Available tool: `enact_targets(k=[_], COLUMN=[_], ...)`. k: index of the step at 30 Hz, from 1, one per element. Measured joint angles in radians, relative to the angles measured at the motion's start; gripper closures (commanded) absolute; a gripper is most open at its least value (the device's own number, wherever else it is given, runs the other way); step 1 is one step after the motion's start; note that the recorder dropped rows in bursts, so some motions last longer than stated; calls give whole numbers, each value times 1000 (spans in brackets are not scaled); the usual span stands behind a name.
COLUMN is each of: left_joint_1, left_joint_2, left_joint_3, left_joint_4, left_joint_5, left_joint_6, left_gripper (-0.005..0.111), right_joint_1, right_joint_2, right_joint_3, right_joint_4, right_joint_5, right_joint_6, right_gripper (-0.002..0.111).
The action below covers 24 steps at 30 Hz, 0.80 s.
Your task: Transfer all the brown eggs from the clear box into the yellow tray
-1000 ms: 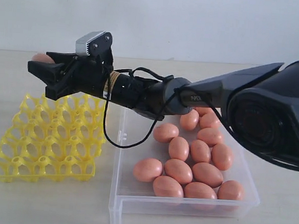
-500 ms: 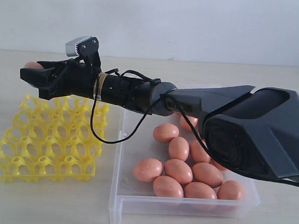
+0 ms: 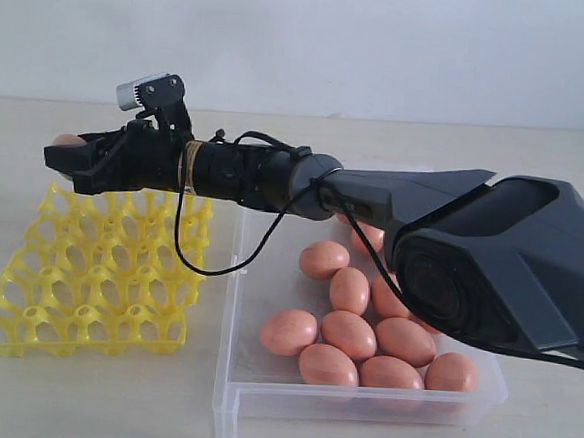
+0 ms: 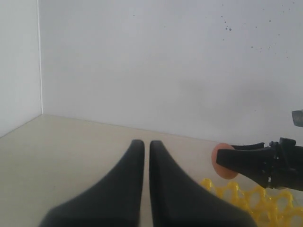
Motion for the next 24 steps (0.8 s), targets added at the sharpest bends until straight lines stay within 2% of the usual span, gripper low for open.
enact_targets(k=[7,15,20,24], left_joint_1=[0,0,0,0], left_joint_2=[0,0,0,0], left_joint_3=[0,0,0,0], left_joint_4=[0,0,0,0], left_joint_5=[0,0,0,0], left_joint_6=[0,0,0,0], left_gripper=[103,103,103,103], right_joint_1=[17,47,43,20], right_joint_2=[4,7,25,44], right_joint_3=[-35,-106,-110,-110], right_joint_4=[-18,-106,-110,-136], right_joint_5=[28,138,105,4], right_joint_6=[-1,51,72,85], right_gripper=[108,108,108,108])
